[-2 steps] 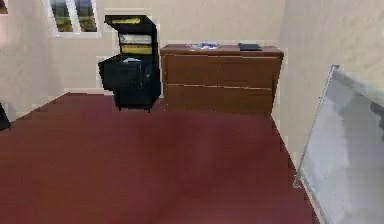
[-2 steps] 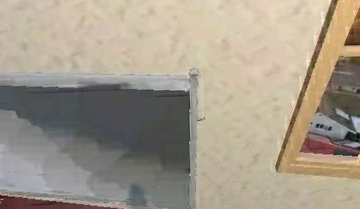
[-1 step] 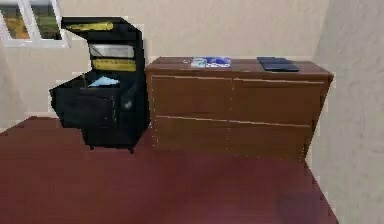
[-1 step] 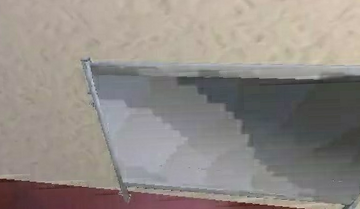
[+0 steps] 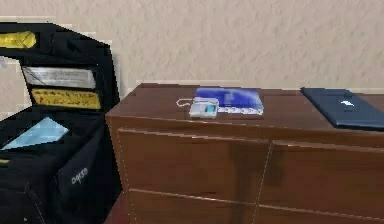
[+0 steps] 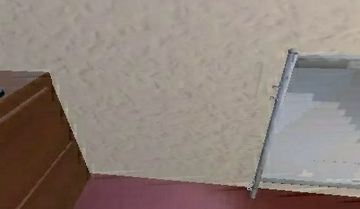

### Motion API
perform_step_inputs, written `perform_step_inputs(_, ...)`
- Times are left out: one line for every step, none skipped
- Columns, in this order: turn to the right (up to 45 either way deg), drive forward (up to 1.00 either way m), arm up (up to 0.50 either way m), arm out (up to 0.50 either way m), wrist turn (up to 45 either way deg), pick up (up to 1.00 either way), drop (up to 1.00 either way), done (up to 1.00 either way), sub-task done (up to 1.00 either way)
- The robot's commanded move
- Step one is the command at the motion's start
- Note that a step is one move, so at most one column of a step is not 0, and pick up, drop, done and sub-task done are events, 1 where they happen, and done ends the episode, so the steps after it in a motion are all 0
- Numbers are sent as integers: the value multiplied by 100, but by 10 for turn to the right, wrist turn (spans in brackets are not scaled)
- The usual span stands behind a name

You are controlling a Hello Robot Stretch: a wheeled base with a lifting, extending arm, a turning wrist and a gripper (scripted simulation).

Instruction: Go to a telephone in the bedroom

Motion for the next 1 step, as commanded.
perform_step_inputs(0, 0, 0, 0, 0, 0, 0, 100, 0)
